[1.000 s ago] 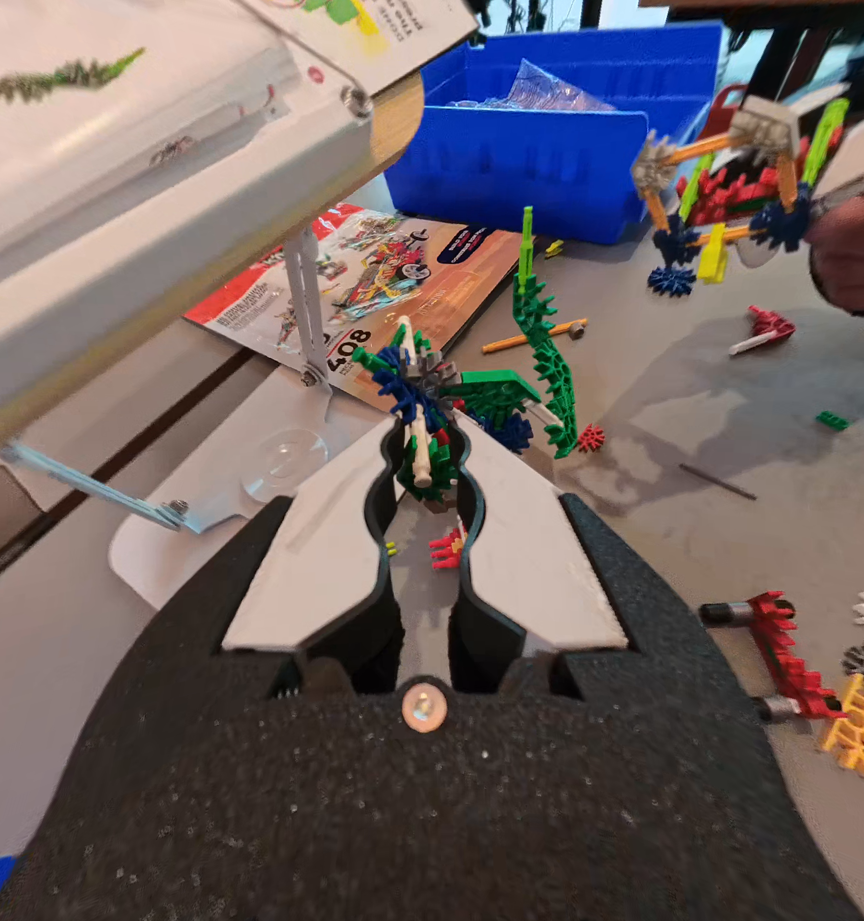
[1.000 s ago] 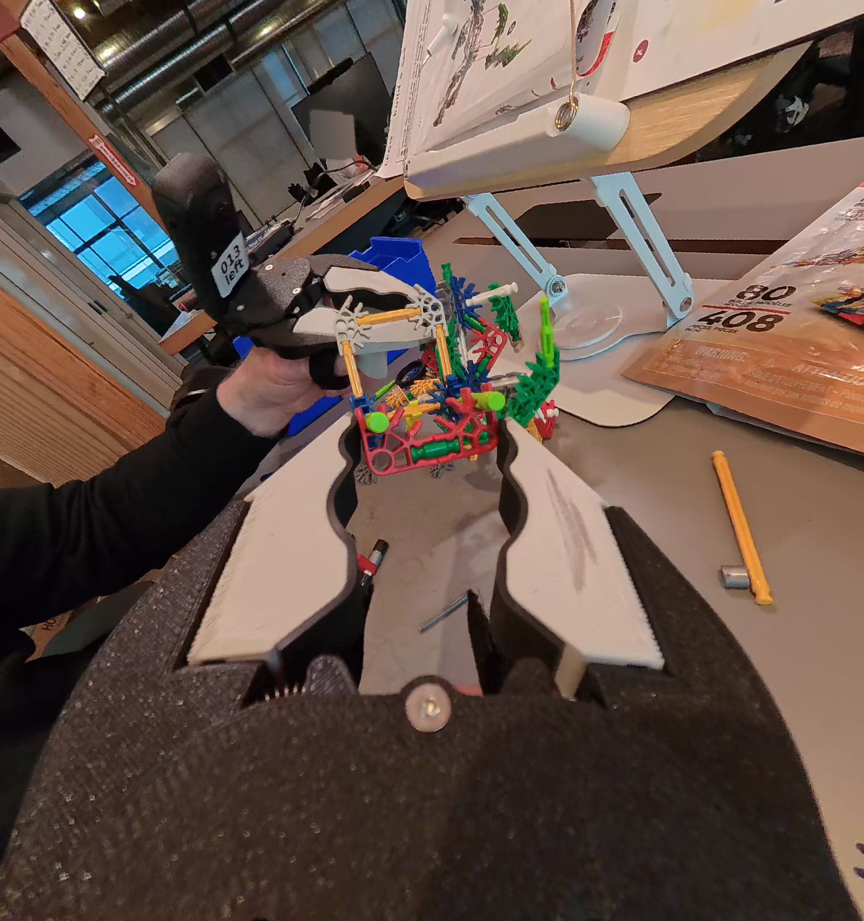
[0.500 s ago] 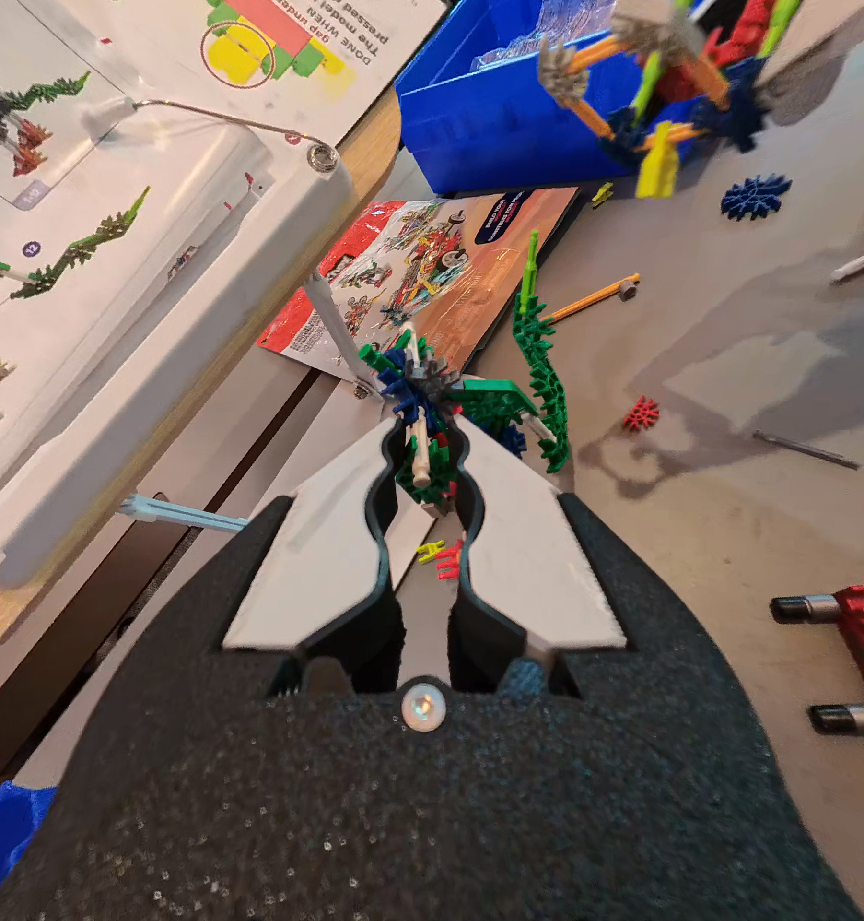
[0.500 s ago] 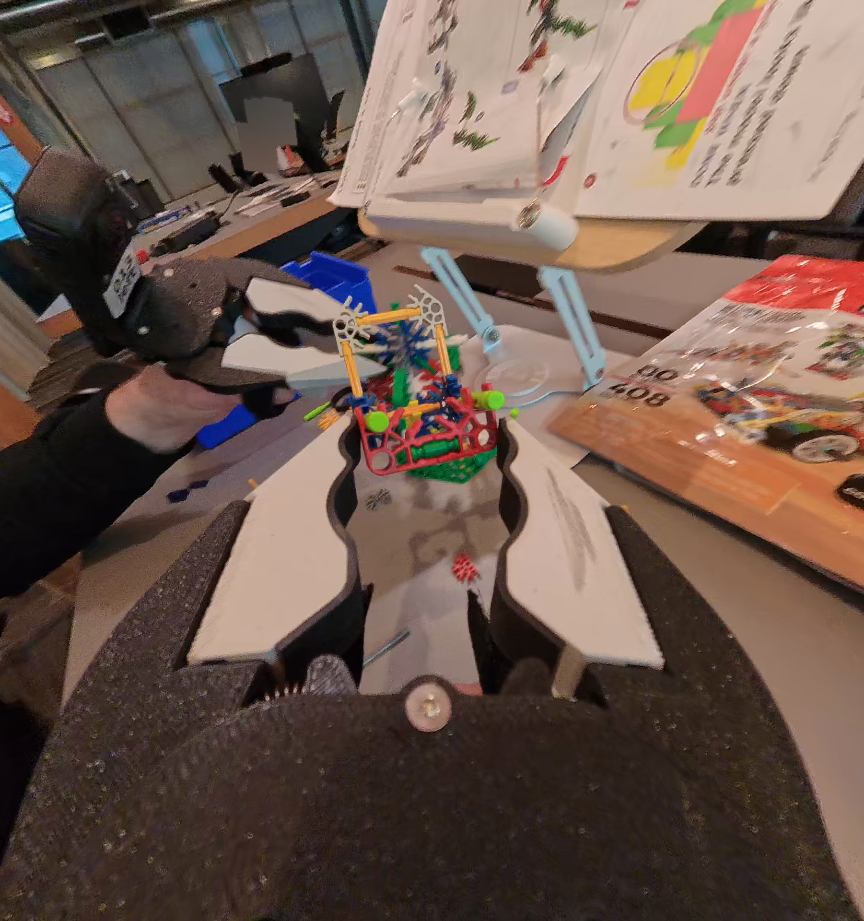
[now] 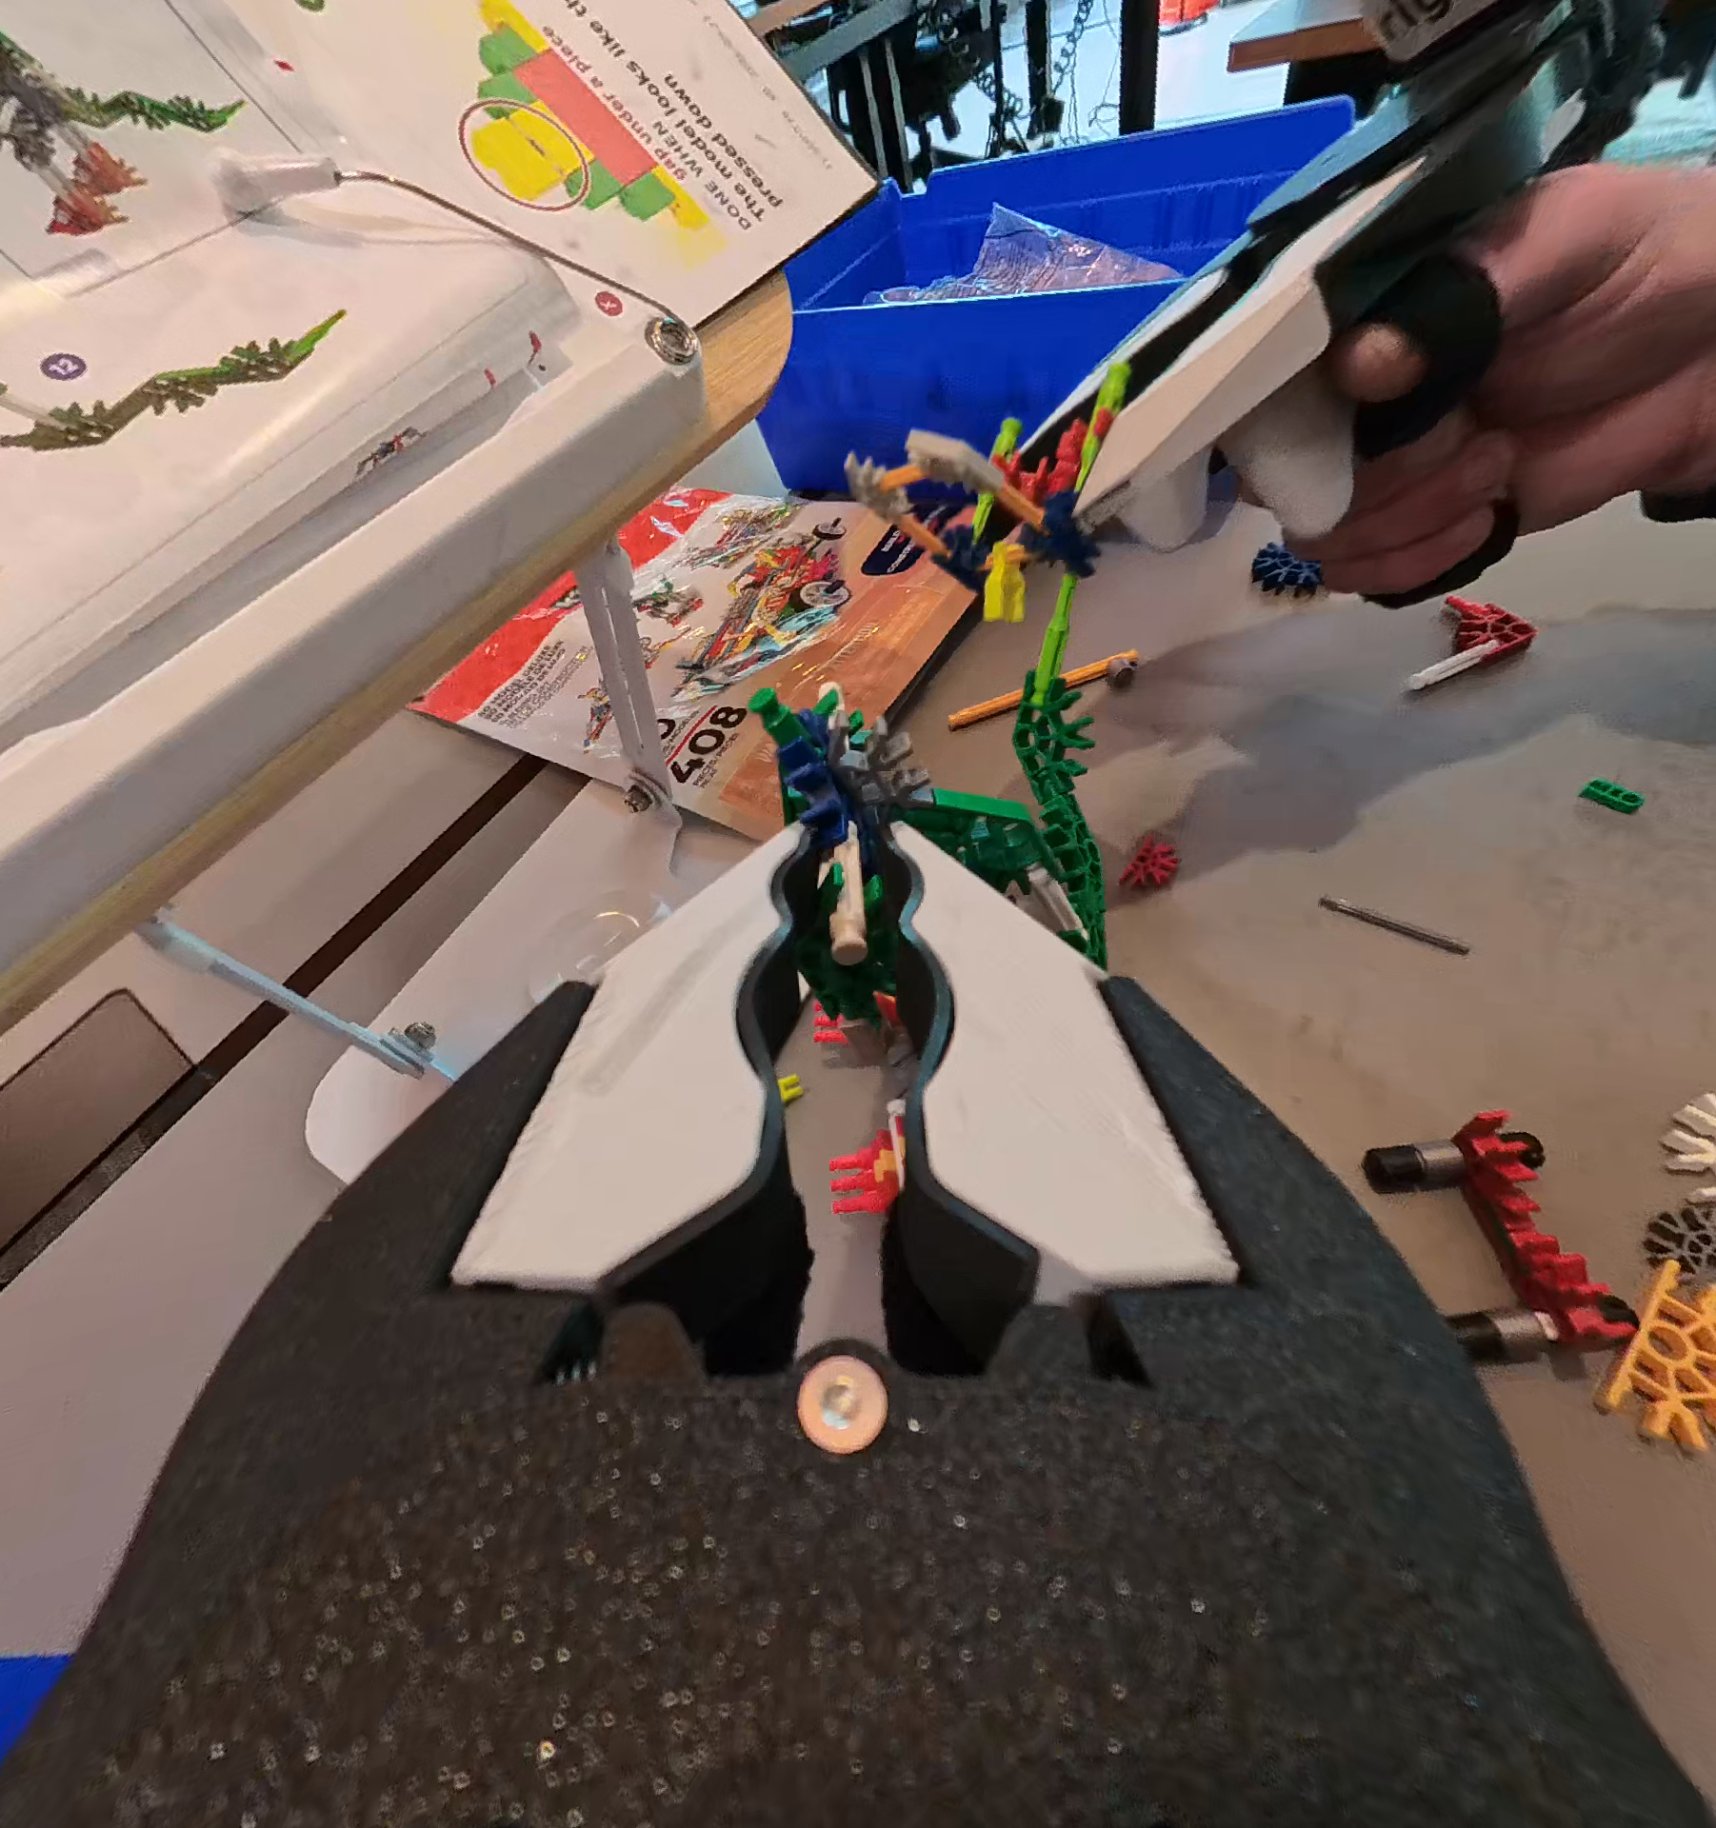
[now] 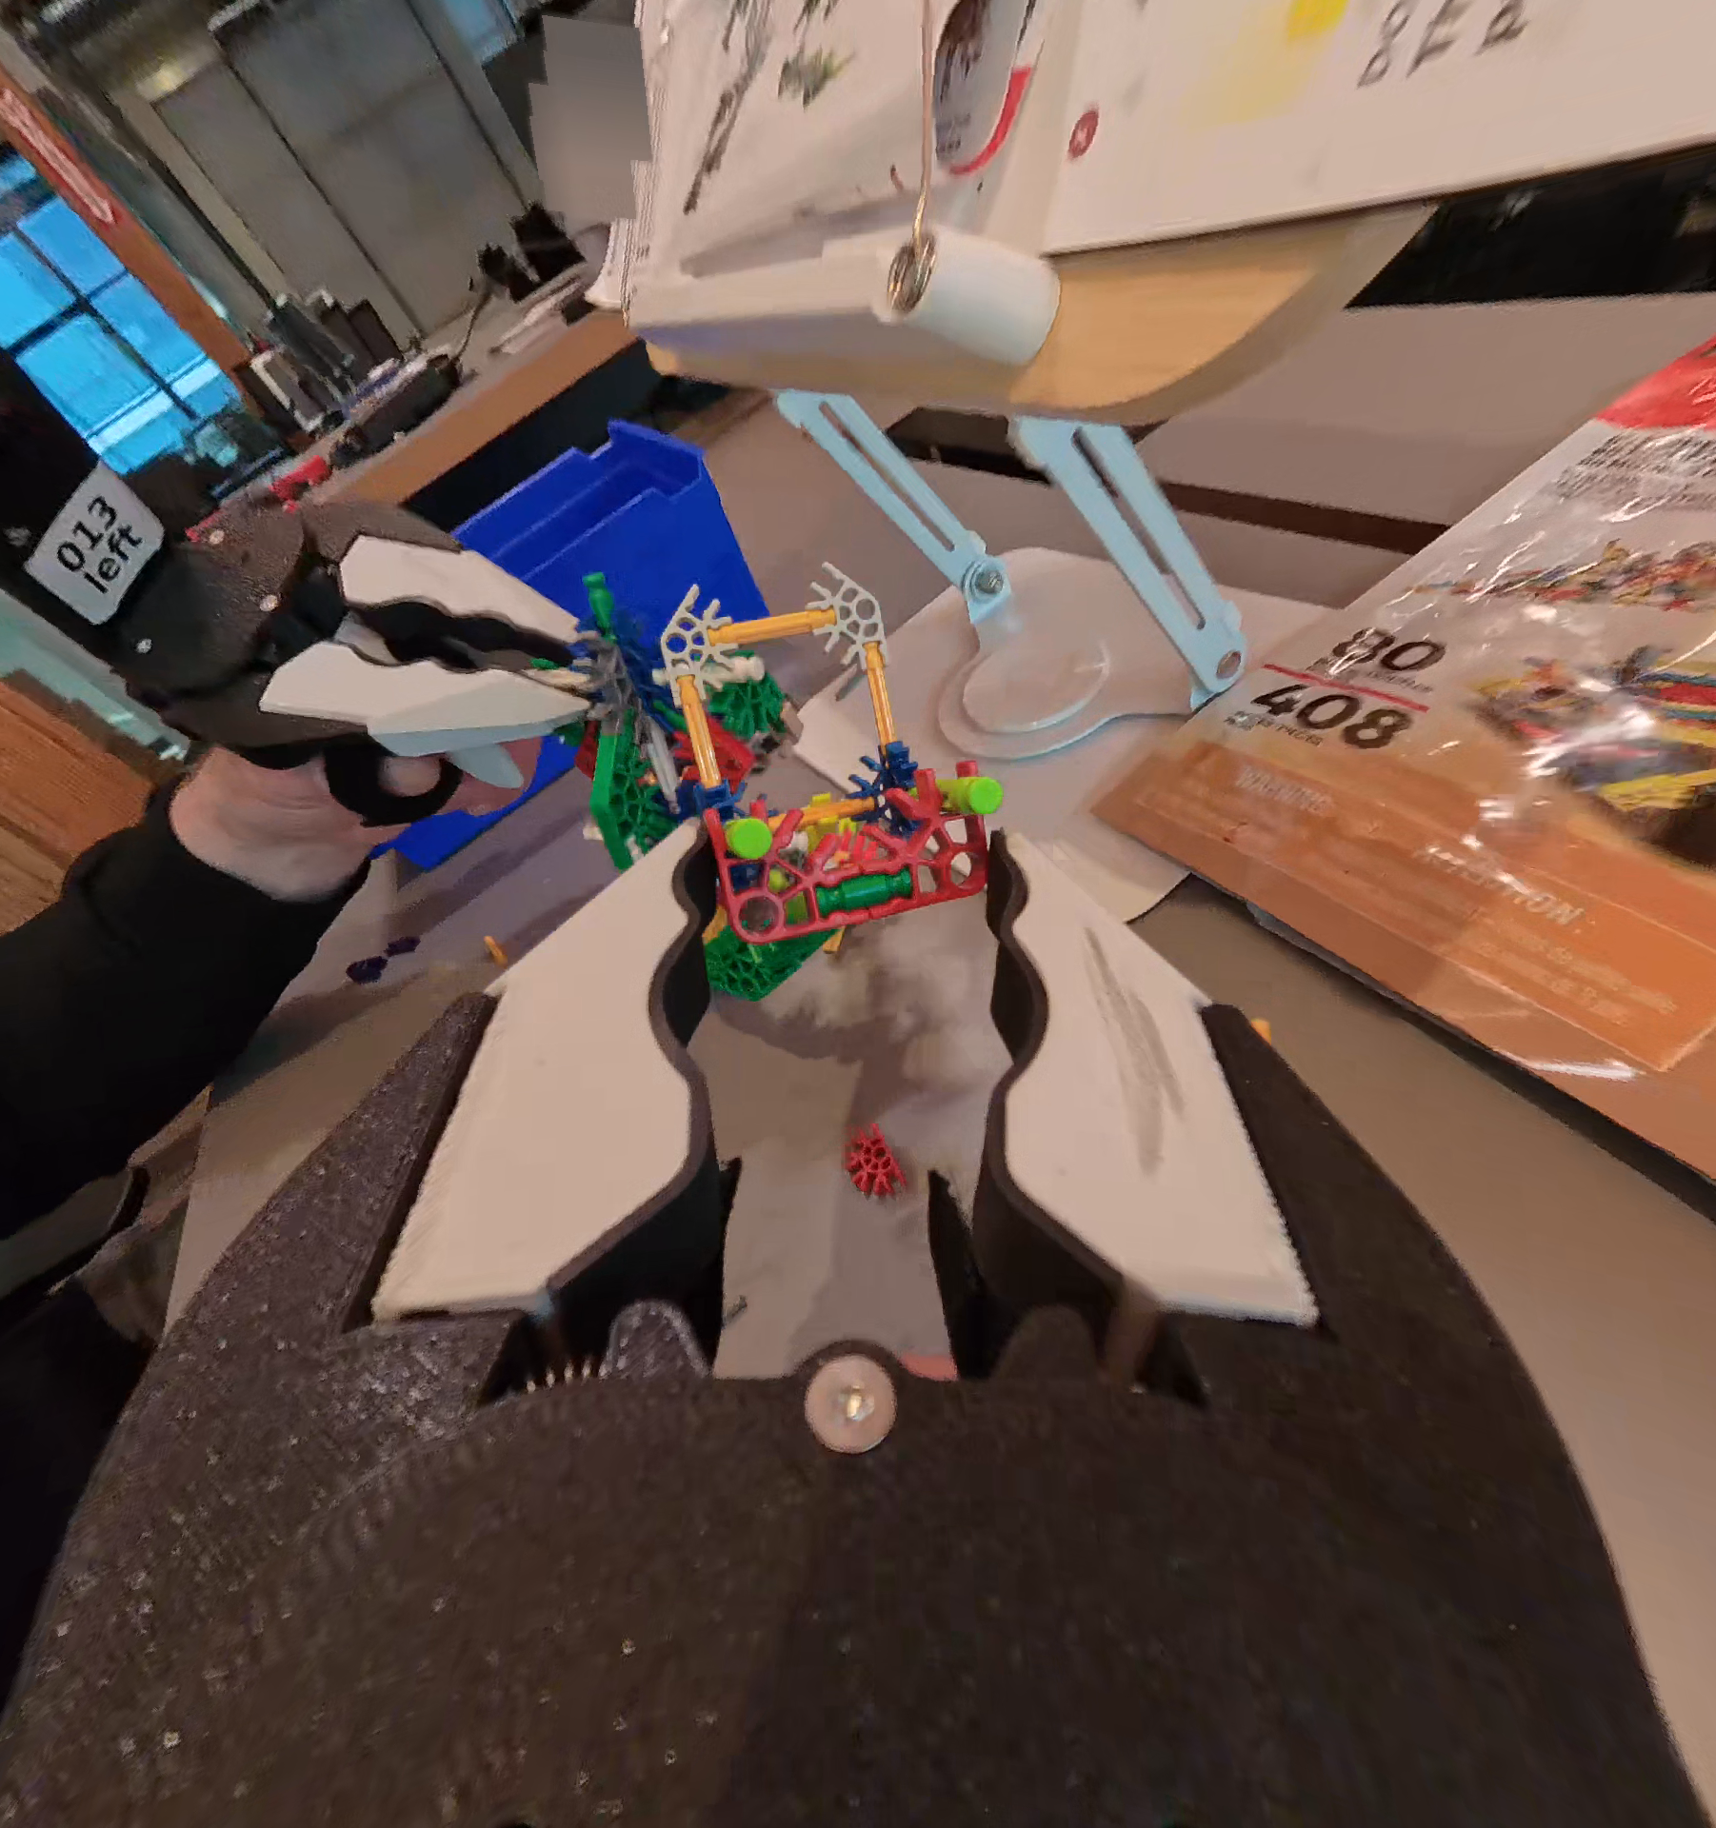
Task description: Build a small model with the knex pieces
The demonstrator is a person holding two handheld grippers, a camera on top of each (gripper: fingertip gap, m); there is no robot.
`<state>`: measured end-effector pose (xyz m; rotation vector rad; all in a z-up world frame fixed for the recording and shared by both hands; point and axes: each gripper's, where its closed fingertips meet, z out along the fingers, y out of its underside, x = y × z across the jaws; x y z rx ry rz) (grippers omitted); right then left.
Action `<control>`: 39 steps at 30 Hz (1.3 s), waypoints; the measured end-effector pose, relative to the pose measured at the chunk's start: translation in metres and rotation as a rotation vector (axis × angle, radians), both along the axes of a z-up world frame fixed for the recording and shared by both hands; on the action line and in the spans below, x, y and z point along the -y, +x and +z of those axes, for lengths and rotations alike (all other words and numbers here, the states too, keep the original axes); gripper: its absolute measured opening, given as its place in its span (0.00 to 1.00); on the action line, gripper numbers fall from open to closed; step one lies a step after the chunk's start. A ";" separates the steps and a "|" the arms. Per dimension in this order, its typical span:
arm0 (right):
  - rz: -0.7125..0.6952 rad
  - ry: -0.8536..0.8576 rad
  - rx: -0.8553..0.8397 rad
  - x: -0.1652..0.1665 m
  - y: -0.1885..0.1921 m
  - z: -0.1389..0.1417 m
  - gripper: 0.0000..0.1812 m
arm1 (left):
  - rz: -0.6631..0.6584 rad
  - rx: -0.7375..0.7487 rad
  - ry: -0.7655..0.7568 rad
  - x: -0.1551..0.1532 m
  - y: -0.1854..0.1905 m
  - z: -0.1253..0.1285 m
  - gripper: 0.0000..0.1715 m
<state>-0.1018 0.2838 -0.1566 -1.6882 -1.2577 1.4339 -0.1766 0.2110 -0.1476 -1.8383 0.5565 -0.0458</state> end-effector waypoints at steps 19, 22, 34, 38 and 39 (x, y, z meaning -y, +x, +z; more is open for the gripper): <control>-0.023 0.038 0.033 0.014 -0.016 -0.005 0.29 | 0.002 0.311 -0.056 0.018 -0.017 -0.010 0.17; -0.069 0.098 0.007 0.011 -0.013 0.007 0.29 | 0.023 0.309 -0.026 0.018 -0.016 -0.010 0.10; 0.124 -0.036 -0.100 0.051 -0.029 0.047 0.29 | 0.051 0.283 0.039 0.012 -0.015 -0.006 0.07; 0.140 0.078 -0.008 0.069 -0.043 0.029 0.29 | 0.068 0.302 0.034 0.010 -0.018 -0.007 0.07; 0.133 0.109 0.017 0.072 -0.046 0.024 0.29 | 0.062 0.317 0.033 0.011 -0.017 -0.007 0.07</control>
